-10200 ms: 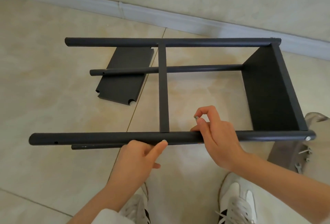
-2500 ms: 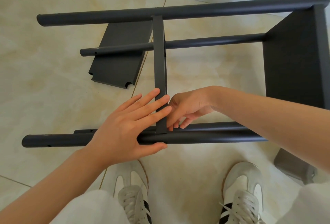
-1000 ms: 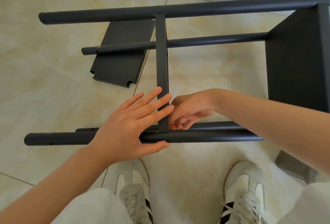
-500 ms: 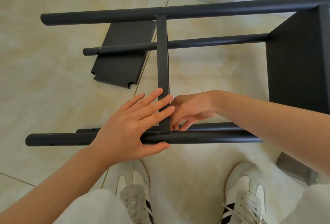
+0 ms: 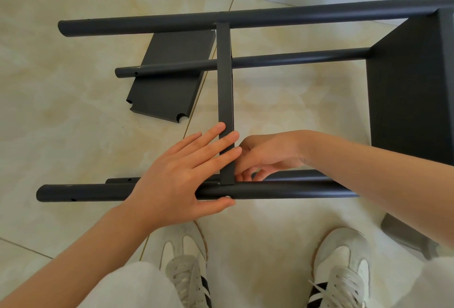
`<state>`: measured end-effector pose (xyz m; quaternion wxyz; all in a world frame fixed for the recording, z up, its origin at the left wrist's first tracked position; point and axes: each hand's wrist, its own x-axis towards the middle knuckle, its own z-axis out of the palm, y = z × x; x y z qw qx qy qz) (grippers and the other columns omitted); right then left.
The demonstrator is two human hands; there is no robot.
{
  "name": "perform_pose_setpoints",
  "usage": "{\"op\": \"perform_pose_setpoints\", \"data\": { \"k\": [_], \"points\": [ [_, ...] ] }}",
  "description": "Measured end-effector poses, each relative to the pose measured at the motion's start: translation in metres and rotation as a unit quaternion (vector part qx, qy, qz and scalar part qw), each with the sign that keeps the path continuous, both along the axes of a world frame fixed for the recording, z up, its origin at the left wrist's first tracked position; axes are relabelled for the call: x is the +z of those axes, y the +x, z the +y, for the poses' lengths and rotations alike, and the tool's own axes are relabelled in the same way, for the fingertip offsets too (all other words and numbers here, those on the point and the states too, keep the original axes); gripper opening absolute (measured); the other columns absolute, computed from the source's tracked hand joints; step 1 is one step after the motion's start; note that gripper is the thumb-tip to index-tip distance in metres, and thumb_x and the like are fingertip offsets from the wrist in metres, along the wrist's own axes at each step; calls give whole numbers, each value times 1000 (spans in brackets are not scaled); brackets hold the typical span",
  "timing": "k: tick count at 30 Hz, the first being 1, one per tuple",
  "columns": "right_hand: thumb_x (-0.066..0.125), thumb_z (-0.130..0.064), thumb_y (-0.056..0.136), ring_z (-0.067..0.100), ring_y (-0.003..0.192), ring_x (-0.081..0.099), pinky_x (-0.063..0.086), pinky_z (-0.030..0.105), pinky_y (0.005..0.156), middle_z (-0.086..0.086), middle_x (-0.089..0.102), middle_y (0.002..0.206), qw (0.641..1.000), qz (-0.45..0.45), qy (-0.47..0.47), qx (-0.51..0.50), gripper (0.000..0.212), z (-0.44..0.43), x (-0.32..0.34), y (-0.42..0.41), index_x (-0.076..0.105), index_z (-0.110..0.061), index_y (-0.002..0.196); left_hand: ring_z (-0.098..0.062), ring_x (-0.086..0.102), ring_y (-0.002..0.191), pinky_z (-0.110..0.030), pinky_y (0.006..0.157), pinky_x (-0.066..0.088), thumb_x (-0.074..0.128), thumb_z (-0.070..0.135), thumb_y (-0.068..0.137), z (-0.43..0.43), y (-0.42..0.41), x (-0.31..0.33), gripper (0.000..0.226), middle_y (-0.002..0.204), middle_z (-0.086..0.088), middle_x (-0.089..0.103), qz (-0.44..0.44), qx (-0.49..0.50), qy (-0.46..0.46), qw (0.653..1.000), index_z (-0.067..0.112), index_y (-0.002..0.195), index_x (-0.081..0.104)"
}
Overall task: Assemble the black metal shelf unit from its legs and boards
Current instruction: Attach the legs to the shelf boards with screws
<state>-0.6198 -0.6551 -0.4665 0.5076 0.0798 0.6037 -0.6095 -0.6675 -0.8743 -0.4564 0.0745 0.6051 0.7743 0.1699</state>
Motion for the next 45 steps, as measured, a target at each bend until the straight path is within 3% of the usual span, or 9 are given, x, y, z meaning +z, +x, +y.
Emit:
{"op": "perform_pose_setpoints", "data": {
  "k": [7,12,18,23,27,32,37,42,45],
  "points": [
    [57,-24,99,16,101,69,53,33,95,-1,73,107,996,85,38,-3,21,14,18,25,69,-18,115,-21,23,153,-43,118,33,55,61,90,3,1,7,76,161,-1,34,-5,4,-26,1000,17,150,44],
    [61,-27,95,-10,80,63,44,6,71,-22,70,94,970,202,137,21,18,8,33,35,70,-28,111,-15,14,154,-37,119,20,57,56,88,4,7,16,76,164,4,26,-32,28,-54,998,19,152,40],
    [69,-28,88,-2,82,64,48,11,69,-18,68,98,951,242,190,19,21,2,37,48,68,-32,109,-6,38,144,-21,114,34,72,24,84,7,35,29,57,140,8,59,-144,103,12,984,17,138,60],
    [67,-26,90,-7,91,59,48,9,73,-23,62,101,930,270,249,35,31,2,45,52,64,-38,118,-11,73,87,-14,81,54,77,-1,79,5,50,47,39,92,6,77,-441,329,155,820,24,109,73],
    [65,-25,91,-9,96,53,43,7,76,-25,56,99,910,302,281,26,34,3,49,56,62,-37,122,-22,76,74,-18,67,58,76,24,72,-2,54,54,17,76,-10,77,-545,409,162,714,15,87,79],
    [64,-24,92,-5,95,55,44,9,77,-23,55,102,908,302,288,18,36,-1,51,60,61,-37,125,-29,77,81,-27,67,62,72,38,67,-14,59,39,41,85,-20,76,-648,524,66,549,2,88,76],
    [64,-25,92,-7,92,53,44,13,79,-24,56,103,896,317,311,3,35,-4,50,62,60,-38,124,-27,73,103,-31,75,62,72,25,72,-11,52,36,51,113,-18,74,-744,510,234,363,1,118,64],
    [61,-26,93,-9,91,50,40,10,76,-24,53,102,882,333,332,15,35,-6,52,64,59,-37,126,-28,73,103,-37,75,63,73,18,73,-6,45,37,22,102,-12,76,-748,506,306,301,5,91,78],
    [61,-26,93,-8,89,52,42,11,75,-25,54,99,879,336,338,12,33,-4,56,64,60,-39,124,-30,73,104,-39,73,63,72,15,74,-4,43,39,28,101,-12,74,-753,497,312,296,6,101,69]
  ]
}}
